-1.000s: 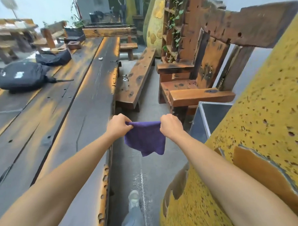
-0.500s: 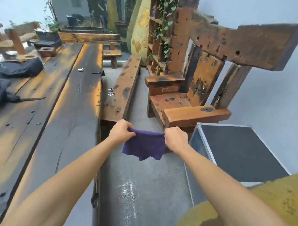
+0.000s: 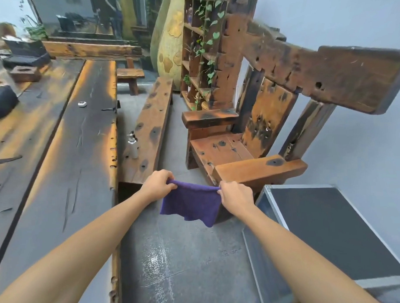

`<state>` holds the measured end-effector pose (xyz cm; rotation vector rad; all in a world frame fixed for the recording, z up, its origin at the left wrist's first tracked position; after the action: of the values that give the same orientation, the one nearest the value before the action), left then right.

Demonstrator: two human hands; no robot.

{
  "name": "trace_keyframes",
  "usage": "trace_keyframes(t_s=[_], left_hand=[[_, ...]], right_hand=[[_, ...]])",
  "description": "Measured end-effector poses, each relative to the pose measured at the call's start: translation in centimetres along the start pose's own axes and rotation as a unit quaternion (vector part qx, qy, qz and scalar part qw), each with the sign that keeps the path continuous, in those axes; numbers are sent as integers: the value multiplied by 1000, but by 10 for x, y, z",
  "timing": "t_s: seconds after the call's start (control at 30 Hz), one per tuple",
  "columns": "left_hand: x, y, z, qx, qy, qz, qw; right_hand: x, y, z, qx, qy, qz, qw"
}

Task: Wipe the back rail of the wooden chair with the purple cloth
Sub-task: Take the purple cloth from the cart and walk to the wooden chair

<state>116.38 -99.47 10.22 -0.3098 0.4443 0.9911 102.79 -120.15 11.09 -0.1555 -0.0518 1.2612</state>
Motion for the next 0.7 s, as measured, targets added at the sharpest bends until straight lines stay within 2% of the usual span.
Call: trace_keyframes(t_s=[0.33, 0.7], left_hand=[[-10, -155, -16, 12, -20, -28, 999], [-45, -373, -17, -6, -24, -45, 999]], right_hand=[[-53, -149, -32, -2, -43, -28, 999], [-138, -335, -52, -5, -210, -150, 966]])
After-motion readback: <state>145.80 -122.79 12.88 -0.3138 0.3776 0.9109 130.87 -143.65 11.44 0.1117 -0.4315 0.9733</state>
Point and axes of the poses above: each hand's wrist, its own y-axis away from the middle knuckle, its own z-axis out of the back of the hand, x = y × z, the point moved 6 cm from there along -y, towards the middle knuckle, and after that the axes turned 7 degrees about -x, right-handed, at the moved point
